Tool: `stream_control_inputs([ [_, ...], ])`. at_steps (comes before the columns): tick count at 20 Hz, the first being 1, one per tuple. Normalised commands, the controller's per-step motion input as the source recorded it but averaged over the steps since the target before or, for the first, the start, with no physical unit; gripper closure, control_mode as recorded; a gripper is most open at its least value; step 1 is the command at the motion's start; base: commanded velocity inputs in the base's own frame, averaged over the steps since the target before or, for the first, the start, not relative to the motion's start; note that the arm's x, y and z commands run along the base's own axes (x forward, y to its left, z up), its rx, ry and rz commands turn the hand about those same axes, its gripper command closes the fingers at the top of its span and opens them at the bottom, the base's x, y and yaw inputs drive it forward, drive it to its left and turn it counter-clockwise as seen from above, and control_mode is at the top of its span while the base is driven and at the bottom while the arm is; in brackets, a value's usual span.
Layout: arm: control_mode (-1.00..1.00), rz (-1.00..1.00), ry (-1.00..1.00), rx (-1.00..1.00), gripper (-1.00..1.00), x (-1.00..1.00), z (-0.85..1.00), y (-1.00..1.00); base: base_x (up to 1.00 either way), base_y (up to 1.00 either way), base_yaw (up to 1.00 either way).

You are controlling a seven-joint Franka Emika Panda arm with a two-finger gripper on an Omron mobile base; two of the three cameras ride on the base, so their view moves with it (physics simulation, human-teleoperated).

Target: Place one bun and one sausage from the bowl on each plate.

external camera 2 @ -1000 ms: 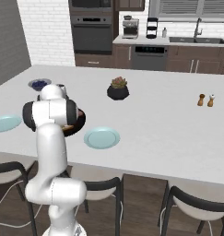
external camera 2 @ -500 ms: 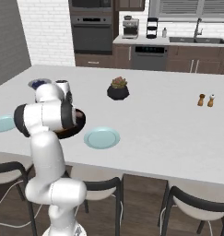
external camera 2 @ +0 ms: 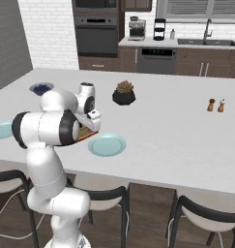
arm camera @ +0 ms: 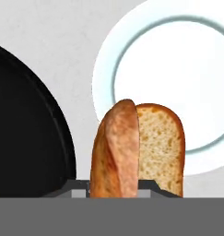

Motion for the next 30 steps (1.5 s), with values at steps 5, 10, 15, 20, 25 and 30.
stream_control_inputs([
  [5, -1.00, 0.26, 0.18, 0.01, 1.00, 0.27, -0.06, -0.51, 0.00, 0.00, 0.00],
  [10, -1.00, 0.31, 0.02, 0.00, 1.00, 0.12, -0.41, -0.23, 0.00, 0.00, 0.00],
  [15, -1.00, 0.16, -0.03, 0.00, 1.00, 0.00, -0.25, 0.00, 0.00, 0.00, 0.00],
  [20, -1.00, 0.00, -0.05, 0.00, 1.00, 0.01, -0.28, 0.24, 0.00, 0.00, 0.00],
  [25, -1.00, 0.00, -0.12, 0.00, 1.00, 0.16, -0.23, 0.08, 0.00, 0.00, 0.00],
  [30, -1.00, 0.02, -0.05, 0.01, 1.00, 0.28, -0.01, -0.22, 0.00, 0.00, 0.00],
])
